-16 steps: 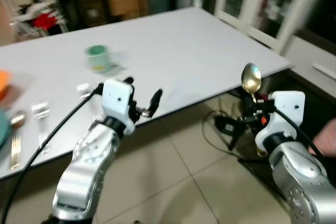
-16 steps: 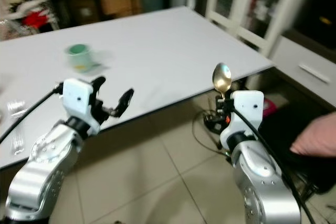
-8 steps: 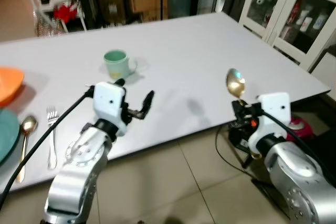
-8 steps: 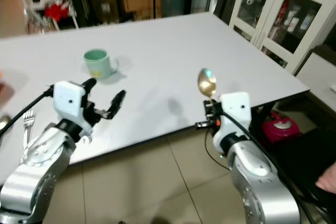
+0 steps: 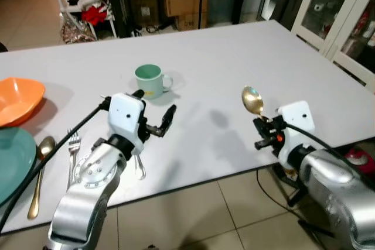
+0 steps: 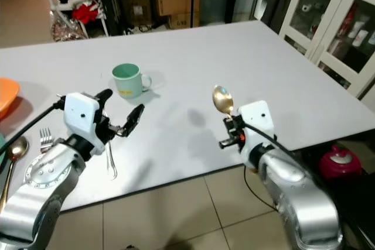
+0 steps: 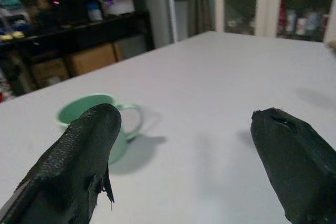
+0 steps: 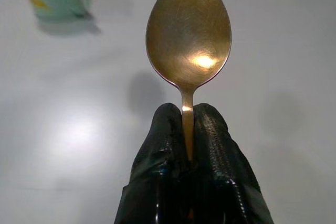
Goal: Setting the table
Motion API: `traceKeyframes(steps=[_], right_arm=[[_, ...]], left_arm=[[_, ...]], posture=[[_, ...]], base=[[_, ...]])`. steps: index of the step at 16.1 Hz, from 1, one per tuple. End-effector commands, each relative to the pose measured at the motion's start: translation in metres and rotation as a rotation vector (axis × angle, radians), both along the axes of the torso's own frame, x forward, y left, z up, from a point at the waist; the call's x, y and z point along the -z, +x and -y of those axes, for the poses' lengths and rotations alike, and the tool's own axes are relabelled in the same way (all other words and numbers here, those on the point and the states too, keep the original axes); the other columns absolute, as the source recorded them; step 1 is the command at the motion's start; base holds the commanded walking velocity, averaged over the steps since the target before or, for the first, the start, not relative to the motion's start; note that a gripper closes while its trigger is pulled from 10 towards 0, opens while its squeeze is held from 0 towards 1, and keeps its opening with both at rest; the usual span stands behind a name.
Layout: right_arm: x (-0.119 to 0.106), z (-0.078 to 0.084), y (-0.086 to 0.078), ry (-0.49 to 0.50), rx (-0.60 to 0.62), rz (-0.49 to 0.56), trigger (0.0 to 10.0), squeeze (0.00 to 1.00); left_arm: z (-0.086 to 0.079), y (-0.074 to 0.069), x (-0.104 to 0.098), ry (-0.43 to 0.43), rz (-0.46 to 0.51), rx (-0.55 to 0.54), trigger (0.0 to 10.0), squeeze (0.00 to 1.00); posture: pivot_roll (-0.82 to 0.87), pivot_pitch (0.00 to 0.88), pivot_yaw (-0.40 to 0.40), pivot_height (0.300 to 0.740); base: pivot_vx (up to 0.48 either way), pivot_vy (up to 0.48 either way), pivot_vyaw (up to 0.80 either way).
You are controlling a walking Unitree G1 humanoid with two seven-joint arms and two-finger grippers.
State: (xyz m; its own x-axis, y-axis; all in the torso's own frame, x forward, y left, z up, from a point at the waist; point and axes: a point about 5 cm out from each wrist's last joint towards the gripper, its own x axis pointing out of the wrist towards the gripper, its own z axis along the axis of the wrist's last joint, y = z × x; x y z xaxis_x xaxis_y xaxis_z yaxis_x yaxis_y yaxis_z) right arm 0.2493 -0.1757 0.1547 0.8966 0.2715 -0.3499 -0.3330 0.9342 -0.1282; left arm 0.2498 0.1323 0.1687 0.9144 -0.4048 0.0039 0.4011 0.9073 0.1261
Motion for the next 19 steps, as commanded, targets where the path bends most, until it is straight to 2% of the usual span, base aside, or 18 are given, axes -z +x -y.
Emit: traceKeyframes(steps=[1,2,4,5,7,11,16,19], right_arm=[[0.008,0.004,0.005,-0.018,-0.008,-0.046,10.0,0.00],[0.008,0.004,0.006,-0.022,-0.008,-0.049,10.0,0.00],[0.012,0.004,0.021,-0.035,-0.037,-0.070,10.0,0.00],[0.018,0.005,0.036,-0.027,-0.041,-0.090,10.0,0.00],[0.025,0.008,0.053,-0.067,-0.022,-0.113,10.0,0.00],[0.032,0.007,0.086,-0.061,0.008,-0.138,10.0,0.00],[0.042,-0.009,0.105,-0.075,0.008,-0.147,10.0,0.00],[0.043,-0.021,0.114,-0.050,0.028,-0.141,10.0,0.00]], left_arm=[[0.007,-0.002,0.002,0.008,-0.018,0.052,10.0,0.00],[0.007,-0.002,0.002,0.009,-0.020,0.055,10.0,0.00],[0.009,-0.006,0.005,0.036,-0.046,0.112,10.0,0.00],[0.010,-0.007,0.008,0.072,-0.067,0.173,10.0,0.00],[0.011,-0.010,0.010,0.095,-0.088,0.239,10.0,0.00],[0.006,-0.021,0.010,0.141,-0.136,0.325,10.0,0.00],[-0.003,-0.034,0.011,0.178,-0.182,0.346,10.0,0.00],[0.000,-0.045,0.016,0.181,-0.235,0.395,10.0,0.00]], posture=[[-0.01,0.023,0.033,0.740],[-0.01,0.023,0.033,0.740],[-0.01,0.022,0.036,0.740],[-0.01,0.021,0.038,0.740],[0.00,0.025,0.044,0.740],[0.03,0.047,0.055,0.740],[0.08,0.070,0.050,0.740],[0.09,0.088,0.054,0.740]], base=[[0.000,0.000,0.00],[0.000,0.000,0.00],[0.000,0.000,0.00],[0.000,0.000,0.00],[0.000,0.000,0.00],[0.000,0.000,0.00],[0.000,0.000,0.00],[0.000,0.000,0.00]])
